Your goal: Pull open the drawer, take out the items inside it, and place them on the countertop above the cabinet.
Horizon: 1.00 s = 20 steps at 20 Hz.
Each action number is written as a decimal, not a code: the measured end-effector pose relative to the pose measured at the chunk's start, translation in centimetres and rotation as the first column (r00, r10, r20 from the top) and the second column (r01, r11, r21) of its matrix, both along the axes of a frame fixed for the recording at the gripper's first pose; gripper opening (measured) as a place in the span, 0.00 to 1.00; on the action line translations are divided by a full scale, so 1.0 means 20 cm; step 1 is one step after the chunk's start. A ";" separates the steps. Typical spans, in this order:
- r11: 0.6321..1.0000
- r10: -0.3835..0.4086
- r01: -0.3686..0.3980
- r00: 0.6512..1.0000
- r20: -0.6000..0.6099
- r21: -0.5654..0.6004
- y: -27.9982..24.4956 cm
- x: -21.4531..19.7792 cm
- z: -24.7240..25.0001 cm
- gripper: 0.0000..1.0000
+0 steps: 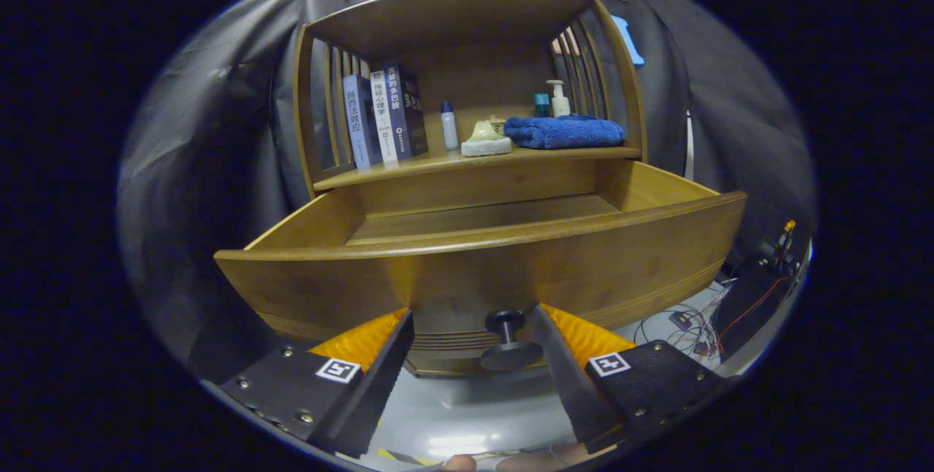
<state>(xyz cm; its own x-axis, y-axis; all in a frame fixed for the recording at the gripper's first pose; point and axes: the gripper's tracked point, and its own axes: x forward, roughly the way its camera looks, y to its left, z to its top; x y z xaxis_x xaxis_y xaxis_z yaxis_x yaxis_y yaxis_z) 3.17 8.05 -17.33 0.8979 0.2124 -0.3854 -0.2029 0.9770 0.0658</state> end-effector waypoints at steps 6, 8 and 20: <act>1.000 -0.016 0.016 1.000 -0.003 0.001 0.03 0.03 0.00 0.98; 1.000 -0.012 0.012 1.000 -0.004 0.002 0.03 0.05 0.01 0.98; 0.999 -0.033 0.032 0.999 0.023 0.044 0.09 0.28 0.05 0.98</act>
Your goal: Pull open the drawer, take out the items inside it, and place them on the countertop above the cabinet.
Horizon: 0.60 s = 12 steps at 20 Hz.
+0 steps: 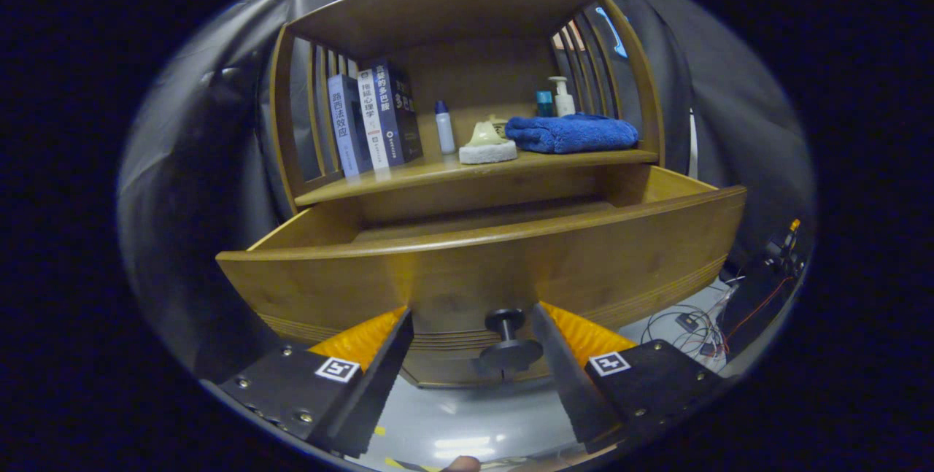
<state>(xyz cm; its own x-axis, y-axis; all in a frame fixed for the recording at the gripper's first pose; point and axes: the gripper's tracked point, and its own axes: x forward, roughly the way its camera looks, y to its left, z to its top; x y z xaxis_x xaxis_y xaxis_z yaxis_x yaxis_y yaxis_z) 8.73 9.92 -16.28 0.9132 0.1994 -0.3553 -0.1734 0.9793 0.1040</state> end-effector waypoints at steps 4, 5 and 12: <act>1.000 0.000 0.000 1.000 -0.019 0.013 0.01 0.04 -0.02 0.98; 1.000 0.001 0.000 1.000 -0.027 0.011 0.02 0.06 -0.03 0.99; 1.000 0.000 0.000 0.999 -0.038 0.017 0.05 0.19 -0.03 0.98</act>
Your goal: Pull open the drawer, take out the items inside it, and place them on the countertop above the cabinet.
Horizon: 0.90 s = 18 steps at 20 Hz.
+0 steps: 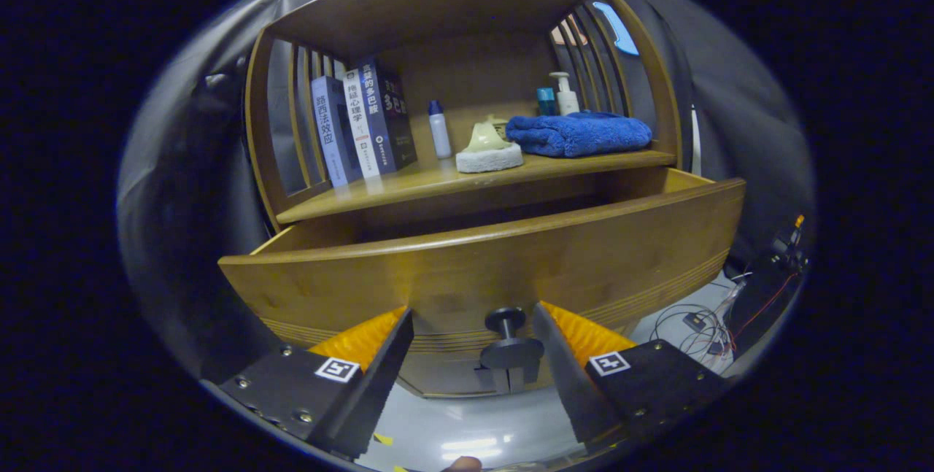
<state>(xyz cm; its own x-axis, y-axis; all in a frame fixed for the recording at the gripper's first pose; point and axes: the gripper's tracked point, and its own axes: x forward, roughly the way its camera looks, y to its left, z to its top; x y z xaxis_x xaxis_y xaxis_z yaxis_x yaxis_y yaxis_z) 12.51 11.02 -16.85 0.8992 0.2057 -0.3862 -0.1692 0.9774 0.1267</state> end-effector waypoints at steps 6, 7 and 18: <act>1.000 -0.011 0.011 1.000 -0.004 0.004 0.03 0.09 -0.01 0.99; 1.000 -0.011 0.011 1.000 -0.005 0.010 0.04 0.10 -0.01 0.99; 1.000 -0.013 0.013 1.000 -0.009 0.014 0.06 0.18 -0.01 0.99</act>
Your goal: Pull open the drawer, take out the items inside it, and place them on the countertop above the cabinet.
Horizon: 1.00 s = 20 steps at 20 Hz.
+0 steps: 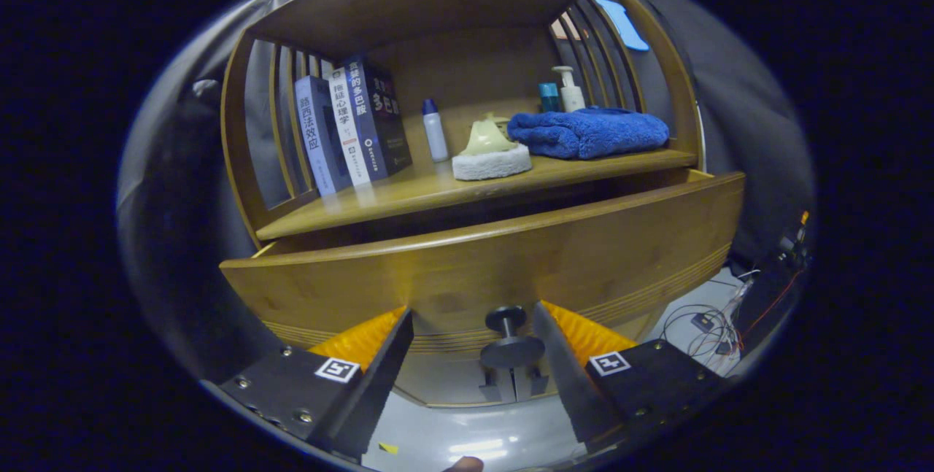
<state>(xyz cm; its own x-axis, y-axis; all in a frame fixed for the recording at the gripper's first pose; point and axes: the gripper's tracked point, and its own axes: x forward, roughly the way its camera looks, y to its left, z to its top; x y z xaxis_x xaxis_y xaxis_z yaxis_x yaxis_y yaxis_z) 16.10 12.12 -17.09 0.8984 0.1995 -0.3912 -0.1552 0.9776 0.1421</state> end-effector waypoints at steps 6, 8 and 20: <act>1.000 -0.001 0.001 1.000 -0.003 0.003 0.01 0.03 0.00 0.99; 1.000 -0.003 0.003 1.000 -0.003 0.008 0.01 0.04 0.00 0.99; 1.000 -0.003 0.003 1.000 -0.010 0.013 0.03 0.11 -0.01 0.99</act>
